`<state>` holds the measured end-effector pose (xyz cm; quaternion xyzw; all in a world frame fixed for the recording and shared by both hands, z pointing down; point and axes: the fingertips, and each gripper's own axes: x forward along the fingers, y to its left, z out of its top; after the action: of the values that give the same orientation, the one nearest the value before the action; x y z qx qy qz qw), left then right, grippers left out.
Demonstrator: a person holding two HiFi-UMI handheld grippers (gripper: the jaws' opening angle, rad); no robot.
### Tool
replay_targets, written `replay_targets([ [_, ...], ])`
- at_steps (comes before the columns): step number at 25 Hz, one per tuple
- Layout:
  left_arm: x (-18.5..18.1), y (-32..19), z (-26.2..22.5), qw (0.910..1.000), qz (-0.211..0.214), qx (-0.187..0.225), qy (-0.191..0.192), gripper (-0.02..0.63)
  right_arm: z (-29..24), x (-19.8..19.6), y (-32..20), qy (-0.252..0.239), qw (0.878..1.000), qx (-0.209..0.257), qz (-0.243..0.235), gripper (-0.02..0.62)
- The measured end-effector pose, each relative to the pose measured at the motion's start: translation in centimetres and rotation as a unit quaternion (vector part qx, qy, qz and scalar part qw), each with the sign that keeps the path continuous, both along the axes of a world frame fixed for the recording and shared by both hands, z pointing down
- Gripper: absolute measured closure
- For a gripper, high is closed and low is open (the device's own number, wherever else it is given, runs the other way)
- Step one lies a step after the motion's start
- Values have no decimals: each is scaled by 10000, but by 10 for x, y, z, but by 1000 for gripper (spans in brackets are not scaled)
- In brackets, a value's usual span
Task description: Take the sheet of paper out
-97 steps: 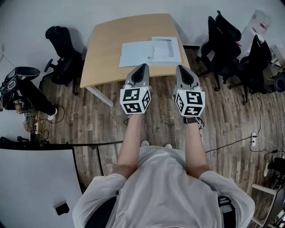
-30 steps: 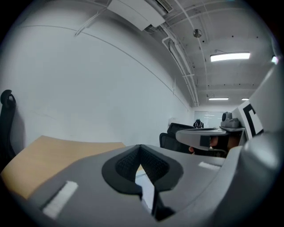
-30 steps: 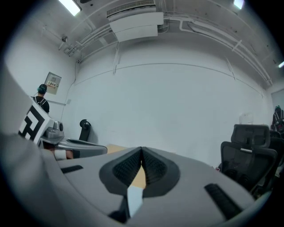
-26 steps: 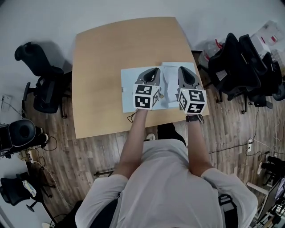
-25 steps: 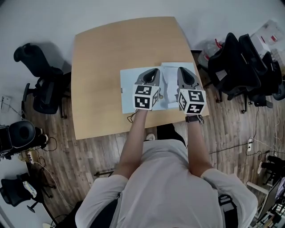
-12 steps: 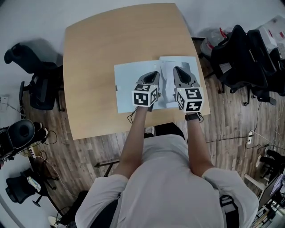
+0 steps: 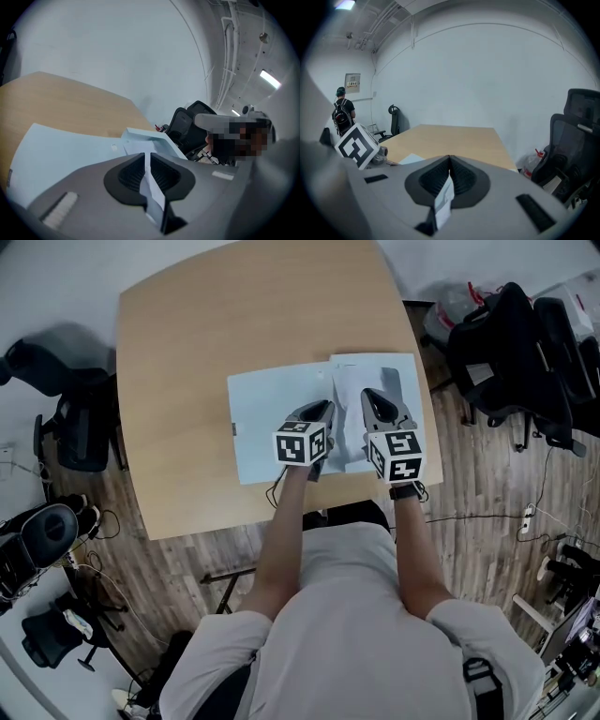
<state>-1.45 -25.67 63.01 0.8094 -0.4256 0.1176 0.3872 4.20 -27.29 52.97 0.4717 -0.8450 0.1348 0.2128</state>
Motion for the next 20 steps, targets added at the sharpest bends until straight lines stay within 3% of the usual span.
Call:
replay_targets([
  [8,25,3,42,9973,176,-656,289,519,28,11,-9,51,9995,-307,-31,583],
  [20,58,8,79,9892,552,-1308,355,424,49,32,-30,32,9986,-534,42,583],
])
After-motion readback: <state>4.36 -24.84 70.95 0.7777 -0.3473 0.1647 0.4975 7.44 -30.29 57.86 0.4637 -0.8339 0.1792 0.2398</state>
